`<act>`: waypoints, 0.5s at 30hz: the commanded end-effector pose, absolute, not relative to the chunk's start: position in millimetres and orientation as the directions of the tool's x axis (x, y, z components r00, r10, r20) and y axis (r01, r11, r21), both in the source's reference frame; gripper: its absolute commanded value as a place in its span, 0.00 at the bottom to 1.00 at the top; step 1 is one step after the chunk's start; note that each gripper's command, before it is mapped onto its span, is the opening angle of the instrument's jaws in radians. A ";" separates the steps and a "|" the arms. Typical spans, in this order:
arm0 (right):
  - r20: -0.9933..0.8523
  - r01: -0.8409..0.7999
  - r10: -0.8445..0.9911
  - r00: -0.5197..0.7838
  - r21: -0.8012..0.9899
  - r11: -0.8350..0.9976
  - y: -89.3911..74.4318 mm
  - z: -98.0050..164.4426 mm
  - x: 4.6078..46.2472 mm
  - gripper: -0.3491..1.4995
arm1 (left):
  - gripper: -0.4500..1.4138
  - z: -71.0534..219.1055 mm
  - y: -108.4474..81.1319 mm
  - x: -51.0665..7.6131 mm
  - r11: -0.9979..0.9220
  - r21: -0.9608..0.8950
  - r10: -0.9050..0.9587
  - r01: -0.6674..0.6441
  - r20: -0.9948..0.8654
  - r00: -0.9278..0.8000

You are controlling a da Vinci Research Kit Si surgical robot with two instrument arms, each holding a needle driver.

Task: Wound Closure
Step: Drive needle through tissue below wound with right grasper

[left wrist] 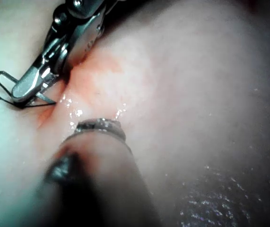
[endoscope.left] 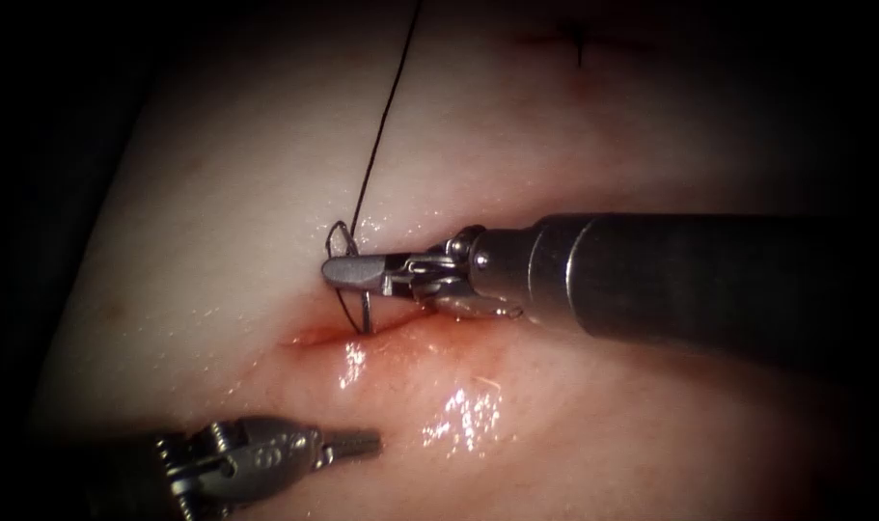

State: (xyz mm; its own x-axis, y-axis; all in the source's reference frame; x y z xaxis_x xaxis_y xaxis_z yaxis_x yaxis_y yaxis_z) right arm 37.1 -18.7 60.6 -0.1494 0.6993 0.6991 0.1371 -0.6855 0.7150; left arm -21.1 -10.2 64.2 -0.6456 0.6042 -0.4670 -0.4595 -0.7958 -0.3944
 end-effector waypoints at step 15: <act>0.781 0.171 0.625 -0.003 0.616 -0.769 -21.8 56.9 39.6 0.00 | 0.12 65.0 -10.1 -21.1 -0.799 -0.396 0.600 -0.453 -0.468 -0.649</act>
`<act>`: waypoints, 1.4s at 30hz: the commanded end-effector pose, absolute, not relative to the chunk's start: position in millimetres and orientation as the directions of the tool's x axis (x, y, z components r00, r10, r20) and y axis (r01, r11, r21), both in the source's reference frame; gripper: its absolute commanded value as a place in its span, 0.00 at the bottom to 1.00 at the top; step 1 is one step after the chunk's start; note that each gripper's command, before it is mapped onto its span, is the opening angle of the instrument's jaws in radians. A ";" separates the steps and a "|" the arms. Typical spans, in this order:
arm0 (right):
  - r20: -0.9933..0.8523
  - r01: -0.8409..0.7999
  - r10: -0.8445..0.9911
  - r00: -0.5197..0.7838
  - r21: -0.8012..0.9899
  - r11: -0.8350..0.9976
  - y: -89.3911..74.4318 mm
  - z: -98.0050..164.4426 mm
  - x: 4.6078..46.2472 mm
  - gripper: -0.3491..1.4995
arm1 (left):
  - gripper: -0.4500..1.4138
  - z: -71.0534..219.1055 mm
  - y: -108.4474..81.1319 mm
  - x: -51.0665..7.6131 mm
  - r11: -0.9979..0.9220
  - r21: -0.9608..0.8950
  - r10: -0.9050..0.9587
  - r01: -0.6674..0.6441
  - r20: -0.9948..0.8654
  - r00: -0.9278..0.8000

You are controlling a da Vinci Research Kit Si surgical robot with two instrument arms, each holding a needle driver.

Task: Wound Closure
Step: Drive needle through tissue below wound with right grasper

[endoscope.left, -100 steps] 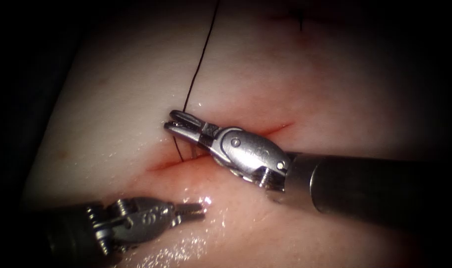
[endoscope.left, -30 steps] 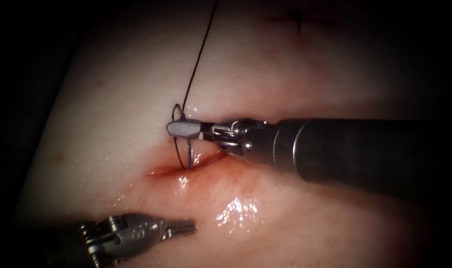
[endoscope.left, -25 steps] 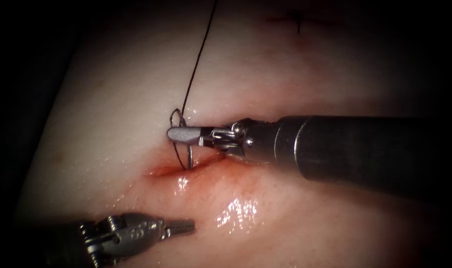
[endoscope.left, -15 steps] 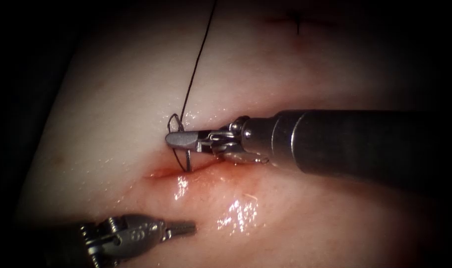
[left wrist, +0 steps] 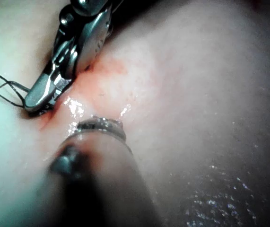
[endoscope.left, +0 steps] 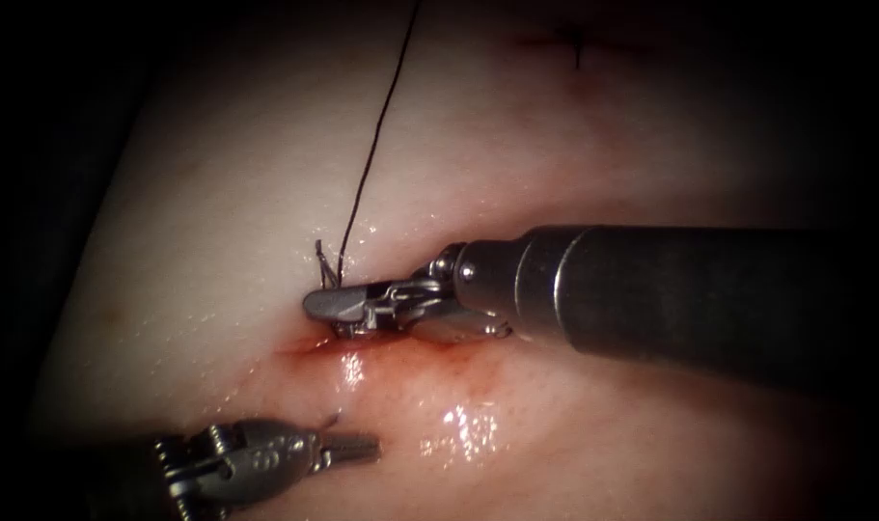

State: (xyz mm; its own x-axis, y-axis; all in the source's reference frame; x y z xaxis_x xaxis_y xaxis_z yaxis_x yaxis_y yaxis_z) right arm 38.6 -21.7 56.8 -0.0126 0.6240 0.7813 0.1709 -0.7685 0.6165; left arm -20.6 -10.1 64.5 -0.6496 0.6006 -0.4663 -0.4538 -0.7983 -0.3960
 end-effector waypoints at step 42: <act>-0.325 -0.284 0.945 0.027 0.904 0.319 -11.6 59.1 32.5 0.83 | 0.08 61.3 -12.2 -18.4 -0.810 -0.406 0.581 -0.423 -0.469 -0.665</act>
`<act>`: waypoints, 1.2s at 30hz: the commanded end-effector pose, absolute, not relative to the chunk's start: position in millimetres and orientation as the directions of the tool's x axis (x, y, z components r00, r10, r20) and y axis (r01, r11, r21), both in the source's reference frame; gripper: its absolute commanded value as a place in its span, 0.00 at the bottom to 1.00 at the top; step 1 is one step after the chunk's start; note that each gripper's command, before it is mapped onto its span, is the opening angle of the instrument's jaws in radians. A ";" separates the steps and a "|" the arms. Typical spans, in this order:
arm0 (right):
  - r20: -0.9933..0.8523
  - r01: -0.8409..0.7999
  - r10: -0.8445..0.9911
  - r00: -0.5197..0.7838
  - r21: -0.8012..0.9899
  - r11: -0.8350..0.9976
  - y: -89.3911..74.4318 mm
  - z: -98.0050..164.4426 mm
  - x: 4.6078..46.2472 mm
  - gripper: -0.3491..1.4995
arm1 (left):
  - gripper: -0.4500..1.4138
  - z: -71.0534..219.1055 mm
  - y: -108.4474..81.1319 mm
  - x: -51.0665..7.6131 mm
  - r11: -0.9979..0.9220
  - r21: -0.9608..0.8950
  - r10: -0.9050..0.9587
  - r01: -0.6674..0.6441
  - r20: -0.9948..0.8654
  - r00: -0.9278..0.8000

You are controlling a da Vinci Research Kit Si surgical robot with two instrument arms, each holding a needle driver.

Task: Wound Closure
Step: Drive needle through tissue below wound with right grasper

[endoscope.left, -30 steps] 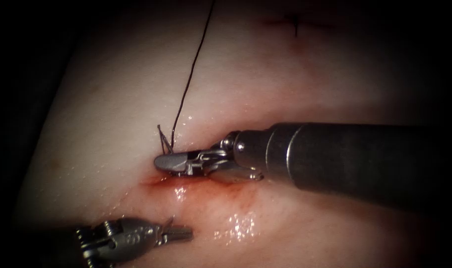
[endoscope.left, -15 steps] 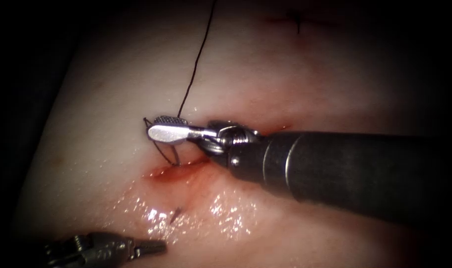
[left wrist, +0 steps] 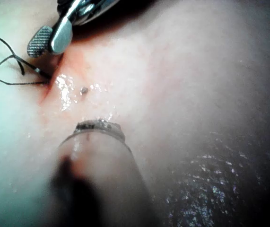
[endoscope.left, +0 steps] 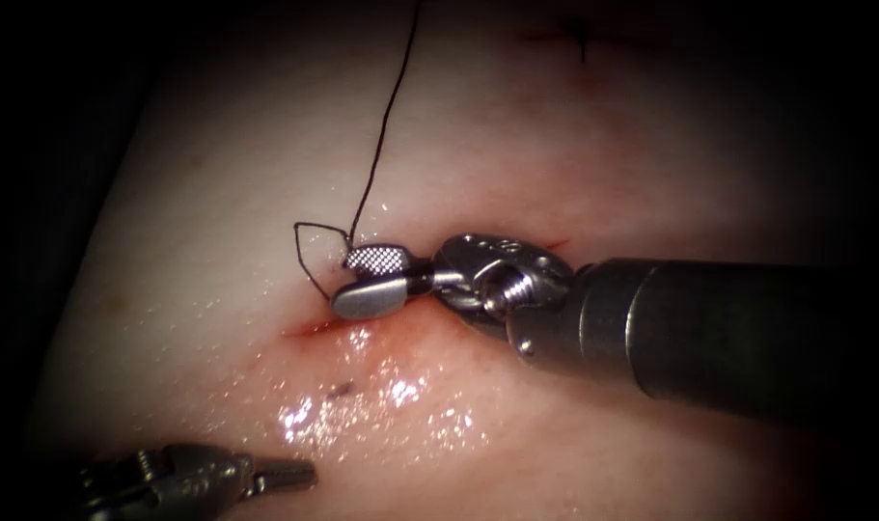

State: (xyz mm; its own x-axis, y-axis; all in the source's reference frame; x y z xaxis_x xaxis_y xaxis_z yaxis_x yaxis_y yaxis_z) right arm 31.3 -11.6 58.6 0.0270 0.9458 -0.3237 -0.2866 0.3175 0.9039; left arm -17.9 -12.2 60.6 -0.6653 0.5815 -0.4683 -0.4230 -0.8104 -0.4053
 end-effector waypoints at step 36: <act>-0.040 -0.468 0.998 -0.054 0.884 0.010 -11.7 62.3 32.7 0.00 | 0.08 61.9 -12.1 -18.7 -0.811 -0.403 0.582 -0.425 -0.469 -0.664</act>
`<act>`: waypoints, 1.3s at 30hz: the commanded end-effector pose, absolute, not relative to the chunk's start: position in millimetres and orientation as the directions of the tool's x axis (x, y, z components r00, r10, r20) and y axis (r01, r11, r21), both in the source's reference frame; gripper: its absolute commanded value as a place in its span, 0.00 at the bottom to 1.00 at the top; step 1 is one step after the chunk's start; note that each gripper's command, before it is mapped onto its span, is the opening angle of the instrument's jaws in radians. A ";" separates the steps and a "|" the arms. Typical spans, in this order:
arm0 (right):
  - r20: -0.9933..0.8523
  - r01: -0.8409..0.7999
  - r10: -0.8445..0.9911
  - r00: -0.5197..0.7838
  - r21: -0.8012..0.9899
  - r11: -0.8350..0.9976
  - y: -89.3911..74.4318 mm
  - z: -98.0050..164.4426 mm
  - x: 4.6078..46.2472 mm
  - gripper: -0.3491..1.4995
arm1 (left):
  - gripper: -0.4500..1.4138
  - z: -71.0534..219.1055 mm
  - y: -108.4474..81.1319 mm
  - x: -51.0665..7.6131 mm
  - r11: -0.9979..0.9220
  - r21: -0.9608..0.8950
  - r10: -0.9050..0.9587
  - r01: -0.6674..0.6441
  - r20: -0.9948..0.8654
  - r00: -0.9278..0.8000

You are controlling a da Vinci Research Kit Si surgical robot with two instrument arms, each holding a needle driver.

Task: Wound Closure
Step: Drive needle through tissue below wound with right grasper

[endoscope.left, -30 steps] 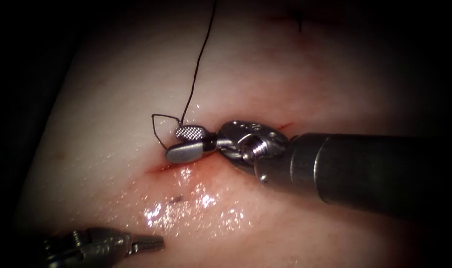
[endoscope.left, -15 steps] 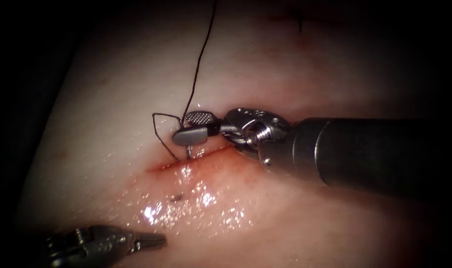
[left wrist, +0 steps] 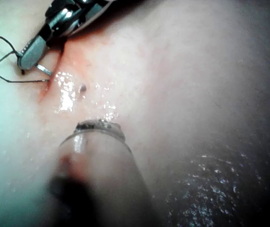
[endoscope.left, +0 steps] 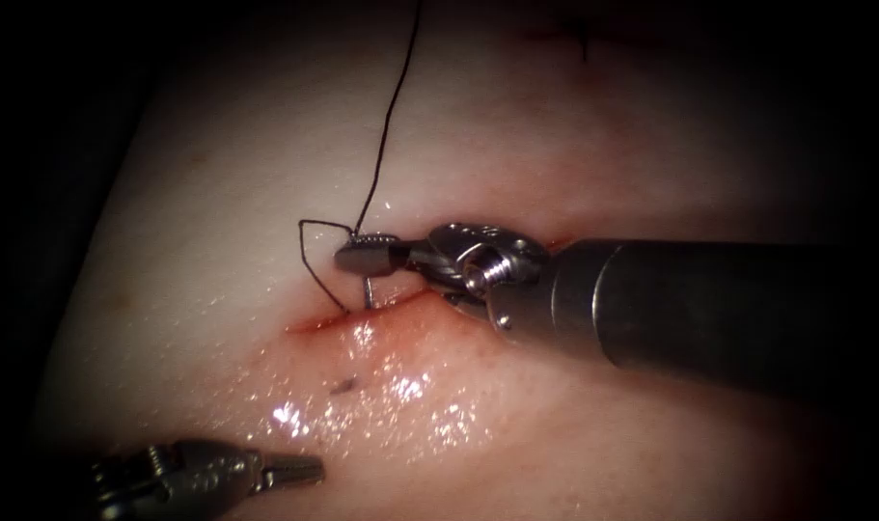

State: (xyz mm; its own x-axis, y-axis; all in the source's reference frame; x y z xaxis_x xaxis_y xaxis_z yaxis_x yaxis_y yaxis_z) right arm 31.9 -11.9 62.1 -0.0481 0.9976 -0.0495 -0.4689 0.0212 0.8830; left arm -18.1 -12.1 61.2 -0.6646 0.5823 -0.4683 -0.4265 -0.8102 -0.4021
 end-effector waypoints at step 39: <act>0.442 -0.122 0.896 0.047 0.893 -0.434 -18.9 58.2 34.1 0.00 | 0.06 64.5 -10.4 -18.2 -0.813 -0.393 0.580 -0.429 -0.485 -0.655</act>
